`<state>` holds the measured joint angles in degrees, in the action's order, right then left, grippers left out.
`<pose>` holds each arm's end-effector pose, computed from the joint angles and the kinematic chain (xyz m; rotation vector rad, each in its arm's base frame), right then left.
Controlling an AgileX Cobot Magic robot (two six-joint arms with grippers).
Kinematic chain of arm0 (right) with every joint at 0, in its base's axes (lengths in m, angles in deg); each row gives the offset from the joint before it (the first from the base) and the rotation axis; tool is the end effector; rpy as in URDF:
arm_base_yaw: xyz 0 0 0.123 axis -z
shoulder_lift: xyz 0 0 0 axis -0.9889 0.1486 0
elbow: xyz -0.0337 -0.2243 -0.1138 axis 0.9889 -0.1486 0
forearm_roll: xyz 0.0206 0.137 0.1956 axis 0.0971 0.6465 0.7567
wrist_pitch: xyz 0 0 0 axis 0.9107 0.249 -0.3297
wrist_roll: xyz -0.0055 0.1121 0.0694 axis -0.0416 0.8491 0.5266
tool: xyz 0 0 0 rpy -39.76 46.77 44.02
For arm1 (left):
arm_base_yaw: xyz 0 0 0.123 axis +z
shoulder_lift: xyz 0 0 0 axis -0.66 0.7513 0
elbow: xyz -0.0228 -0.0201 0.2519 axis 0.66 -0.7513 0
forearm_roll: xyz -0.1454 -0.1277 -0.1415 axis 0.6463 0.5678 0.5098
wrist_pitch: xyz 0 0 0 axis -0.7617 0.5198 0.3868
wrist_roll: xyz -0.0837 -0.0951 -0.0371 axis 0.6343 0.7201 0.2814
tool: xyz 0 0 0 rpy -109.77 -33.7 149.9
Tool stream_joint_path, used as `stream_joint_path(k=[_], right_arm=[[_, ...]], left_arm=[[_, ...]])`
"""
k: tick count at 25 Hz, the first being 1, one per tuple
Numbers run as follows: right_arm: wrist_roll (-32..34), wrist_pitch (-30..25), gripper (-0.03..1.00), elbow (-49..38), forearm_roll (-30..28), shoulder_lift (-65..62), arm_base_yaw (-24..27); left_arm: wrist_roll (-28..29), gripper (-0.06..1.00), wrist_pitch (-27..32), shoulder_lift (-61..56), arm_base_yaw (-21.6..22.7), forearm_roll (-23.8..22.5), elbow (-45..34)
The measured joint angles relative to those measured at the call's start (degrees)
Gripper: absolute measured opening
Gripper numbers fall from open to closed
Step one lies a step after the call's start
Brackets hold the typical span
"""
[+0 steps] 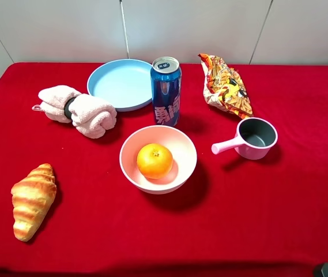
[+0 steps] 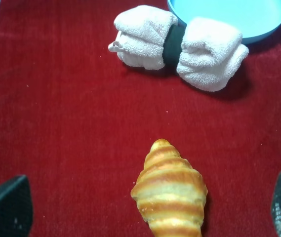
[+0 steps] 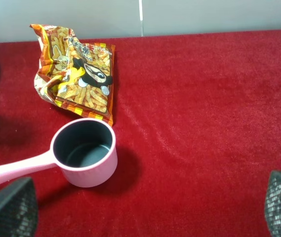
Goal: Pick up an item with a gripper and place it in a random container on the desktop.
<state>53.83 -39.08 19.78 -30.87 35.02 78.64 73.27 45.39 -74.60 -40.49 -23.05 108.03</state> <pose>0.0540 0.0015 0.2574 -0.0489 1.9982 0.0196 0.0525 -0.0067 0.2492 0.0813 2.0545 -0.0120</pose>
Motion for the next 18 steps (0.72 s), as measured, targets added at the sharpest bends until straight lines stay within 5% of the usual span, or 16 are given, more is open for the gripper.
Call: stream_joint_path(k=[18], right_arm=[[0.00,0.00,0.69,0.00,0.00,0.00,0.00]], left_arm=[[0.00,0.96,0.00,0.00,0.00,0.00,0.00]])
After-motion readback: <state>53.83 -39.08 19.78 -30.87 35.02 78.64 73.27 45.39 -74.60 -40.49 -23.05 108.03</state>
